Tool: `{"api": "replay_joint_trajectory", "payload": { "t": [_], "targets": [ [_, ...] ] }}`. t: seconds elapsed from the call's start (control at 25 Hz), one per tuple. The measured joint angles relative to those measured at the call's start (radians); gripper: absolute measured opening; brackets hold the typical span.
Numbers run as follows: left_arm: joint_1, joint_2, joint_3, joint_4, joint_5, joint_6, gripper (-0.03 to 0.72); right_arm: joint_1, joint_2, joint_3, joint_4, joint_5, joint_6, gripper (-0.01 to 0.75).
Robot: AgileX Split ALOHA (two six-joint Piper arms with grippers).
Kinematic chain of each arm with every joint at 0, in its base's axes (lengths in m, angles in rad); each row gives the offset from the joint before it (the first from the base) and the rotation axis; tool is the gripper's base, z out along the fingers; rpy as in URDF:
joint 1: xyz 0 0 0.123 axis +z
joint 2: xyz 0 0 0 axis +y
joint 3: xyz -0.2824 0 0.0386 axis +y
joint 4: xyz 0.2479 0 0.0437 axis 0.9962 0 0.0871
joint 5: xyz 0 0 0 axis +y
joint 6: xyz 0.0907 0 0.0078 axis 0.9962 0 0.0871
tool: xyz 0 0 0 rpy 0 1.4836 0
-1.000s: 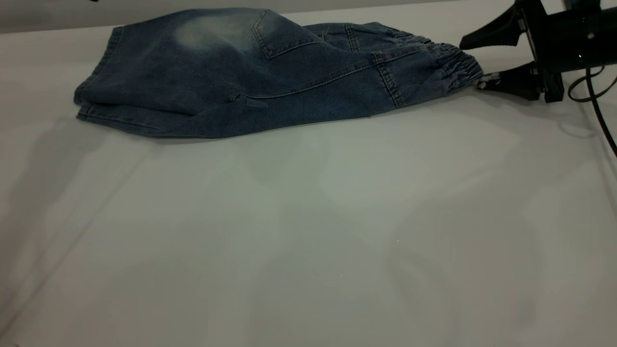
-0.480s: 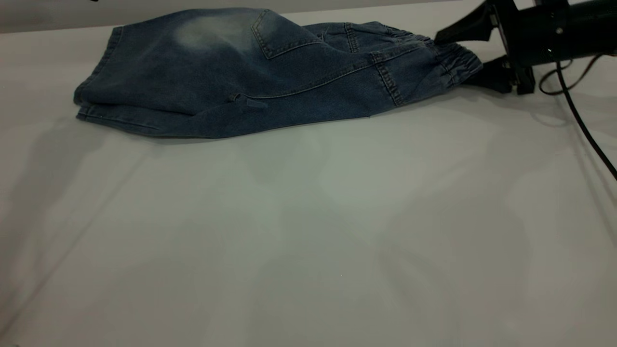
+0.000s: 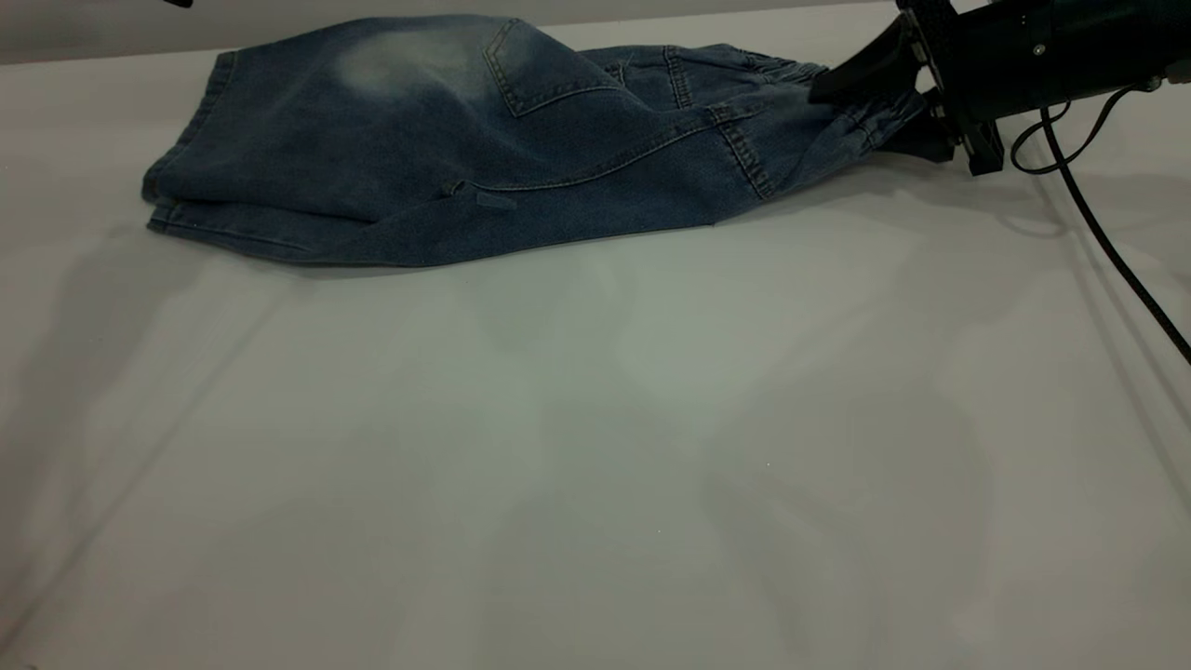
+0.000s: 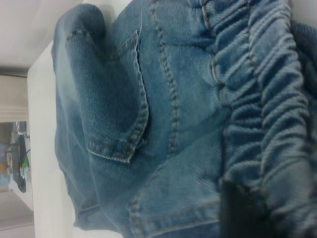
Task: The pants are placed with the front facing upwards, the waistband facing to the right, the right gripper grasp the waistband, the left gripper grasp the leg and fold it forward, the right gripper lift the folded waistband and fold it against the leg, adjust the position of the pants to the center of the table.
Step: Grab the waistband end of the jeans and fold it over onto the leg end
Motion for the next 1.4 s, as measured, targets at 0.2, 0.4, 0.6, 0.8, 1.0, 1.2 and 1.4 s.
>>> {"api": "replay_joint_trajectory", "payload": {
  "t": [0.2, 0.4, 0.6, 0.8, 1.0, 1.2, 1.4],
  "targets": [
    [-0.054, 0.003, -0.001, 0.006, 0.017, 0.025, 0.493, 0.0, 0.0, 0.0, 0.0, 0.003, -0.011, 0.097],
    [-0.134, 0.039, -0.059, 0.008, 0.034, 0.046, 0.493, 0.0, -0.006, 0.0, -0.023, 0.004, -0.011, 0.098],
    [-0.209, 0.14, -0.21, 0.013, 0.149, 0.006, 0.493, 0.0, -0.027, 0.0, -0.045, 0.003, -0.011, 0.098],
    [-0.248, 0.285, -0.421, 0.073, 0.313, -0.064, 0.493, 0.0, -0.047, 0.0, -0.064, 0.003, -0.01, 0.098],
    [-0.268, 0.442, -0.648, 0.216, 0.507, -0.184, 0.493, 0.0, -0.057, 0.0, -0.085, -0.002, -0.007, 0.098],
    [-0.302, 0.569, -0.835, 0.364, 0.657, -0.262, 0.493, 0.0, -0.072, 0.0, -0.095, -0.003, -0.007, 0.098],
    [-0.336, 0.602, -0.879, 0.429, 0.649, -0.263, 0.493, 0.0, -0.091, 0.0, -0.098, -0.005, -0.007, 0.098]
  ]
}}
